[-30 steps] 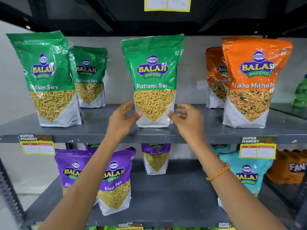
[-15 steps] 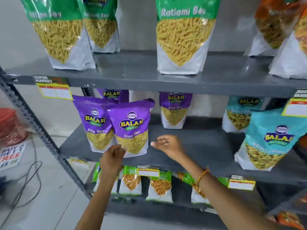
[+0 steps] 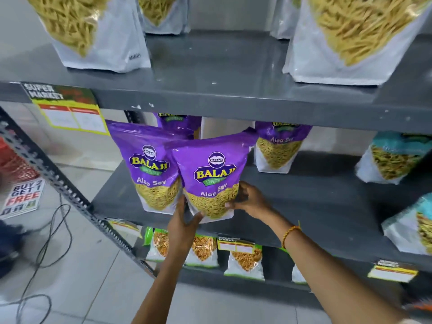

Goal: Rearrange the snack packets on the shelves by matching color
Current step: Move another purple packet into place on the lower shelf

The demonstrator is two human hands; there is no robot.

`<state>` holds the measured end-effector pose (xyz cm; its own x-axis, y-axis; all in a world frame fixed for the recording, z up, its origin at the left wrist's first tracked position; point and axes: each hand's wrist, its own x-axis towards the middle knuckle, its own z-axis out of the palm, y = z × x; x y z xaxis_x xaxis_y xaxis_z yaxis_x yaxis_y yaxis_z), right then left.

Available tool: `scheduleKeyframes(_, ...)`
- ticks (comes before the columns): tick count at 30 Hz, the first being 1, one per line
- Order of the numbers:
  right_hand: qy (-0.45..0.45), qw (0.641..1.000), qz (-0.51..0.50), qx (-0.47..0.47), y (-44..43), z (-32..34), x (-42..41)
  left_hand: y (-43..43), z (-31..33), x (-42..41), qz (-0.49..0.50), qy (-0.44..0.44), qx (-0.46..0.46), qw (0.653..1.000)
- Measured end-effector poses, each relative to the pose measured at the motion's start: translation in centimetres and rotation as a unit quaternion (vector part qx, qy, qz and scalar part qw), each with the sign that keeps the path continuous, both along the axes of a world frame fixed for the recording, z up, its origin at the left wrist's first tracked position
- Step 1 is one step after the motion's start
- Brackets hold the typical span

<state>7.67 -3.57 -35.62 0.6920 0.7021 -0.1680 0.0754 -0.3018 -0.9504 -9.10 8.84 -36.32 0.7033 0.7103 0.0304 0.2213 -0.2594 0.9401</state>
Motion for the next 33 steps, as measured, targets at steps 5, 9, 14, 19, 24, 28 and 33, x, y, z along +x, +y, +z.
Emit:
scheduleKeyframes(5, 0.012, 0.999, -0.013, 0.051, -0.3, 0.8, -0.7, -0.4, -0.1, 1.0, 0.034, -0.005, -0.013, 0.999)
scheduleKeyframes(9, -0.007, 0.997, -0.04, 0.071, -2.7, 0.9, -0.4, -2.0, 0.3, 1.9, 0.008, -0.003, 0.01, 1.0)
scheduleKeyframes(14, -0.024, 0.992, -0.102, 0.073, -8.1, 1.1, 1.3, -5.6, 1.1, 5.0, -0.046, 0.008, 0.029, 0.998)
scheduleKeyframes(19, -0.019, 0.982, -0.169, 0.083, -12.9, 1.1, 2.3, -8.9, 1.1, 8.6, -0.126, 0.02, 0.026, 0.992)
scheduleKeyframes(24, -0.022, 0.977, -0.195, 0.085, -14.5, 0.1, 3.1, -9.7, 0.3, 10.6, -0.142, 0.033, 0.029, 0.989)
scheduleKeyframes(28, -0.032, 0.978, -0.191, 0.082, -14.5, -0.3, 3.2, -9.6, -0.2, 10.9, -0.15, 0.039, 0.012, 0.988)
scheduleKeyframes(33, 0.019, 0.983, -0.154, 0.1, -15.1, 0.1, 3.7, -9.2, 0.6, 11.0, -0.179, 0.031, -0.009, 0.983)
